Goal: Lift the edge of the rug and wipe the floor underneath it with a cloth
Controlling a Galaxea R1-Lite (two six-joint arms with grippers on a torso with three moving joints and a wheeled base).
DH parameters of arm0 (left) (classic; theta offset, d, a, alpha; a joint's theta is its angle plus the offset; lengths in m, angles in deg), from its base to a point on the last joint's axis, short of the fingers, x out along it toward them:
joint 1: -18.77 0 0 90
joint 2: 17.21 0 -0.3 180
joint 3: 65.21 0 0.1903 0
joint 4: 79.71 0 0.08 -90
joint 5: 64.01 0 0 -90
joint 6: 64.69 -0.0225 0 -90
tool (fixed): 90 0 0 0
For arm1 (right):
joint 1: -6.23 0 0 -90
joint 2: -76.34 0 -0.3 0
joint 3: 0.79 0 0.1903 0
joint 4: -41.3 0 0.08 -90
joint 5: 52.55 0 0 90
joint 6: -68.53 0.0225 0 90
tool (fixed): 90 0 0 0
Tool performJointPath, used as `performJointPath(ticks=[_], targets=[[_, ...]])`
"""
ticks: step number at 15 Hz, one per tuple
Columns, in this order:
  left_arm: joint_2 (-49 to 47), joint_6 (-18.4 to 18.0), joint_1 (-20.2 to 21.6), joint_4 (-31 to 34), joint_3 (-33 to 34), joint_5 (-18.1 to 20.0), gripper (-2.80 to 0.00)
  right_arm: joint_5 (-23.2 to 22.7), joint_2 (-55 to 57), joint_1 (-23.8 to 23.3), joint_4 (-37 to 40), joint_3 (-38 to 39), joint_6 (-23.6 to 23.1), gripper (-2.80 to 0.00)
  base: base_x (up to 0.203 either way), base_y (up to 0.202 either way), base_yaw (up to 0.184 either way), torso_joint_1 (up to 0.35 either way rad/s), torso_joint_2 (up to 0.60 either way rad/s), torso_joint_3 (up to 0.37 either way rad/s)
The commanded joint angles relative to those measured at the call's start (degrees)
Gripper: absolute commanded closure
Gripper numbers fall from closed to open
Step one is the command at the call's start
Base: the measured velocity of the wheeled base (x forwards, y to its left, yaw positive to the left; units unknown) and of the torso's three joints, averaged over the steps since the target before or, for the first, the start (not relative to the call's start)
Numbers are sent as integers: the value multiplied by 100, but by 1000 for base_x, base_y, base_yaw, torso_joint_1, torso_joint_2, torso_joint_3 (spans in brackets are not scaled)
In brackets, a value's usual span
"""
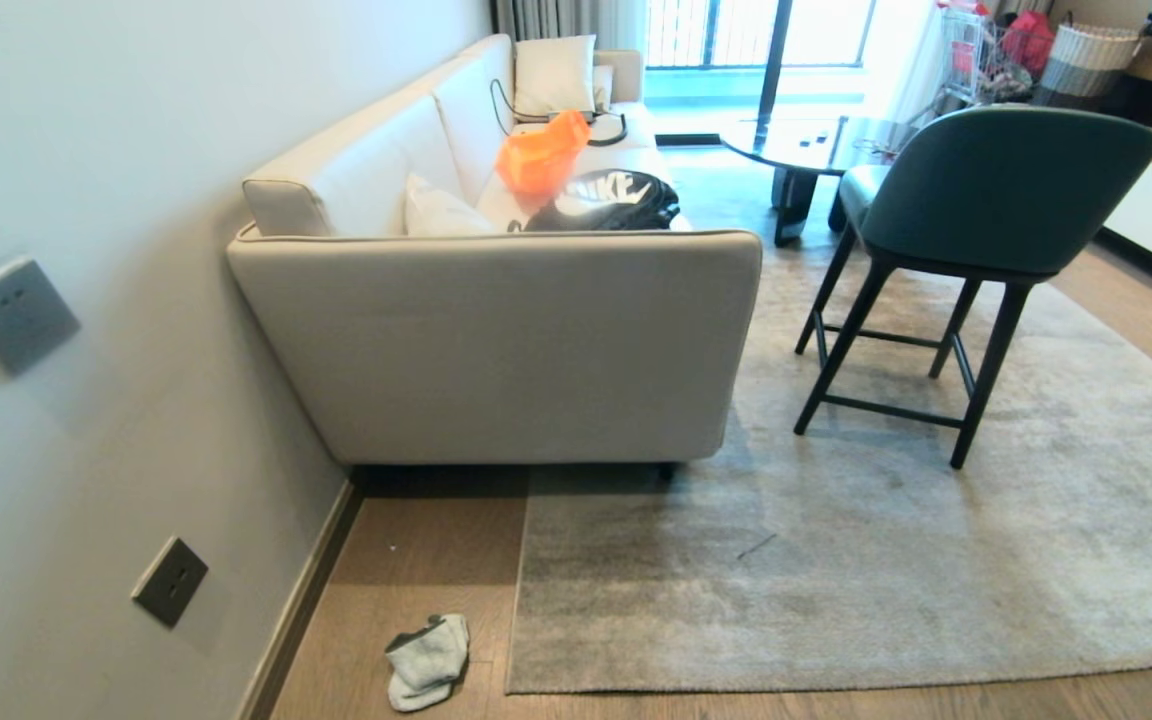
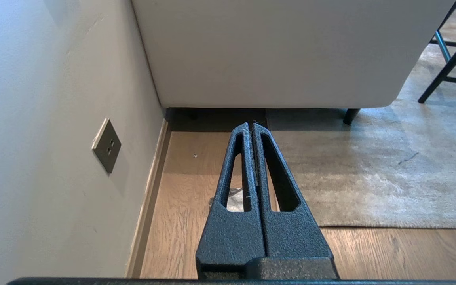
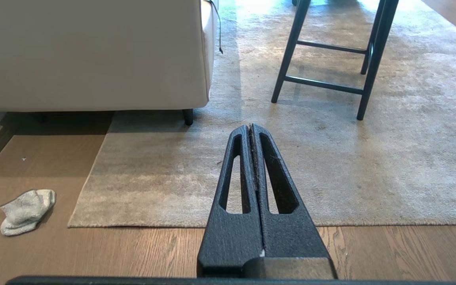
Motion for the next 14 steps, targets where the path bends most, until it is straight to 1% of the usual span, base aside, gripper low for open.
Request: performJointPath(ticks=[1, 6, 7, 10, 14], targets=[[0, 5, 1, -1, 2, -2, 0, -1, 7, 1, -2, 0, -4, 0, 0, 0, 0, 0, 0, 0], [0, 5, 1, -1, -6, -2, 0, -1, 7, 1, -10, 0, -4, 0, 0, 0, 0, 0, 0, 0], [0, 5, 1, -1, 2, -2, 0, -1, 7, 1, -10, 0, -4, 0, 0, 0, 0, -9, -100, -156], [0, 5, 1, -1, 2, -2, 0, -1, 7, 1, -10, 0, -4, 0, 0, 0, 0, -17, -320, -341], [0, 5, 1, -1, -6, -2, 0, -1, 7, 1, -10, 0, -4, 0, 0, 0, 0, 15, -428, -403]])
